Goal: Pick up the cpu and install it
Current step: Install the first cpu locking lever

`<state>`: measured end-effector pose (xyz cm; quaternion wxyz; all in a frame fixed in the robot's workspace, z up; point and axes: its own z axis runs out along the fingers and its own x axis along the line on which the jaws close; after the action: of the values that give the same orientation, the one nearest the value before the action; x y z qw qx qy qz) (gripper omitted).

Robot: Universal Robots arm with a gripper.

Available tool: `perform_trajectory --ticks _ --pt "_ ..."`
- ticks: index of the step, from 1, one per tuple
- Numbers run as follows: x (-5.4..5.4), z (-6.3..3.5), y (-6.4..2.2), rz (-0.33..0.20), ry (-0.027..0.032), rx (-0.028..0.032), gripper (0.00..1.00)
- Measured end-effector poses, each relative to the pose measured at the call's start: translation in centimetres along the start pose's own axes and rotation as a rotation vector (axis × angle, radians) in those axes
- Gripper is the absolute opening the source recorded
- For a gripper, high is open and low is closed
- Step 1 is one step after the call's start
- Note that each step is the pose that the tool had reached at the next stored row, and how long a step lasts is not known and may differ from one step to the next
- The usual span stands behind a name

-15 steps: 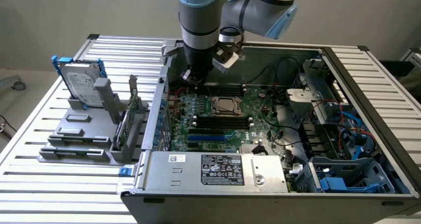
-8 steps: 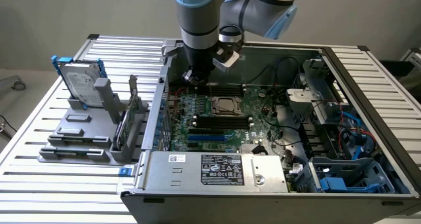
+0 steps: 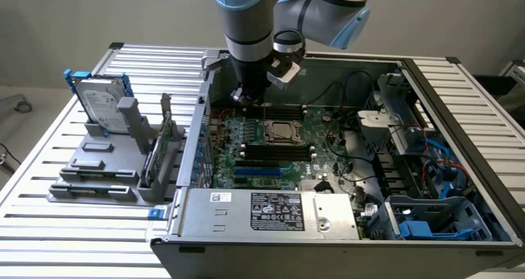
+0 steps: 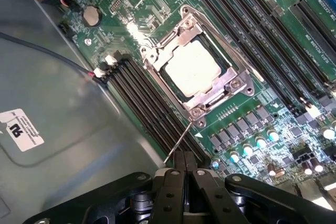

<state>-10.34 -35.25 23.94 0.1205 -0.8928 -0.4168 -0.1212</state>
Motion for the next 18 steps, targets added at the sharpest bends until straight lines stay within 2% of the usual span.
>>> perform_trajectory --ticks 7,10,14,18 --pt "0.7 0.14 0.87 -0.004 0.0075 -0.0086 0.11" --pt "0.7 0.20 0.93 -0.005 0.0106 -0.0121 0.11" --pt "0.9 0.29 1.17 -0.005 0.0121 -0.0131 0.11" --pt "1.2 -0.54 1.08 -0.005 0.0137 -0.0140 0.11"
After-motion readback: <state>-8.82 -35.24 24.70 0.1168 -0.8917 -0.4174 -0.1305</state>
